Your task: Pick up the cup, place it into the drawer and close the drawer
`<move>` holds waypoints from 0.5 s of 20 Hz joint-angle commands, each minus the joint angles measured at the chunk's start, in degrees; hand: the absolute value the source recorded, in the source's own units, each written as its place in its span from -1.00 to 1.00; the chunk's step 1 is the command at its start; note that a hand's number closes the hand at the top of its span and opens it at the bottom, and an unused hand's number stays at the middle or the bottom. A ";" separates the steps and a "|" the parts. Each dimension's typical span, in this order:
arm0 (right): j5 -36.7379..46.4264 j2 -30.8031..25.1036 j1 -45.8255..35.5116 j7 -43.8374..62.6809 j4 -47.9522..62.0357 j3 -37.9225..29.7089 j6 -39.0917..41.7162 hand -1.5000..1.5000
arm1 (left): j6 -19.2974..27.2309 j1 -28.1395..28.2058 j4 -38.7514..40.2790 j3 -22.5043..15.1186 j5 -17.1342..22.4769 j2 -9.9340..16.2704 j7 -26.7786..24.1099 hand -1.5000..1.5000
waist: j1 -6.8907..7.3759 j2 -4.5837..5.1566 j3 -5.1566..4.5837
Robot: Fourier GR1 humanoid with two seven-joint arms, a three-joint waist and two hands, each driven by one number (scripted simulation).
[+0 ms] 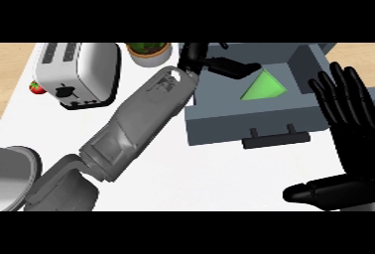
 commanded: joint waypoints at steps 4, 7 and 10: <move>-0.13 1.68 -0.25 -2.31 0.96 0.61 -0.23 -1.00 | 0.48 -0.56 -2.02 -2.23 4.08 0.00 -0.94 -1.00 | 0.31 0.02 -0.02; -3.50 1.10 -2.65 -0.36 1.50 0.13 0.84 -1.00 | 1.66 2.54 -5.87 -2.72 7.75 0.00 -3.66 -1.00 | -0.57 0.11 -0.02; -4.76 1.51 -1.60 1.65 0.17 0.50 0.47 -1.00 | -1.48 0.83 -5.85 -0.06 10.26 0.00 -6.49 -1.00 | 0.99 -0.25 -0.07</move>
